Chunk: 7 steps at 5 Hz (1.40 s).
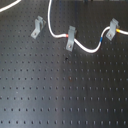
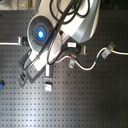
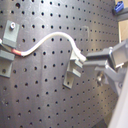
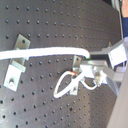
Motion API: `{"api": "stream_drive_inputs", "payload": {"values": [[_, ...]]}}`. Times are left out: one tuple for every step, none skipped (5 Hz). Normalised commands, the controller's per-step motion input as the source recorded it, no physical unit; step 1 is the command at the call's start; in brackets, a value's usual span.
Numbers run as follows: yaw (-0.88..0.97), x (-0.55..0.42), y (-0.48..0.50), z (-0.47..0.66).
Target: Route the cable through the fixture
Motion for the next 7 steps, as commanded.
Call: {"api": "stream_drive_inputs", "payload": {"values": [[-0.38,-0.246,0.297,0.44],[-0.58,-0.242,0.262,0.47],[-0.47,-0.28,0.261,0.49],[-0.5,-0.294,0.178,0.53],[-0.46,-0.348,0.135,0.51],[-0.29,-0.272,0.129,0.51],[-0.2,-0.24,0.105,0.35]]}}
